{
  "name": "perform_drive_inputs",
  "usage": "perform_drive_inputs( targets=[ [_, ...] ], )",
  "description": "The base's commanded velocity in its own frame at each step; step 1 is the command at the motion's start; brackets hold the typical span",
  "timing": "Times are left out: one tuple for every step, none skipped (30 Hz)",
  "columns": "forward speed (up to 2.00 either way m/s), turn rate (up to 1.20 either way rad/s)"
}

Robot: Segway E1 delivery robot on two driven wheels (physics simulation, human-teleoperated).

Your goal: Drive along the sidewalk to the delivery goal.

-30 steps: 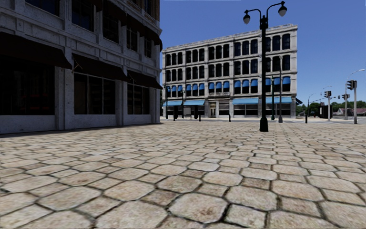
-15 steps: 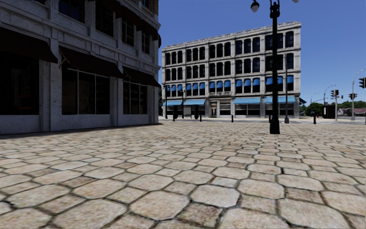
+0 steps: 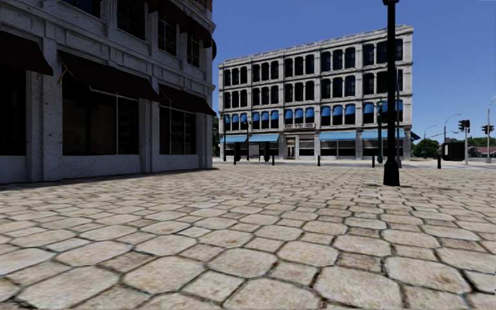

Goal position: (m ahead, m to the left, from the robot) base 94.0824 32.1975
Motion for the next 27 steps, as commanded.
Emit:
perform_drive_inputs(
  targets=[
    [2.00,0.00],
    [2.00,0.00],
    [2.00,0.00],
    [2.00,0.00],
    [2.00,0.00],
    [2.00,0.00],
    [2.00,0.00],
    [2.00,0.00],
    [2.00,0.00],
    [2.00,0.00],
    [2.00,0.00],
    [2.00,0.00],
    [2.00,0.00],
    [2.00,0.00],
    [2.00,0.00],
    [2.00,0.00],
    [2.00,0.00],
    [2.00,0.00],
    [2.00,0.00],
    [2.00,0.00],
    [2.00,0.00],
    [2.00,0.00],
    [2.00,0.00],
    [2.00,0.00],
    [2.00,0.00],
    [2.00,0.00],
    [2.00,0.00]
  ],
)
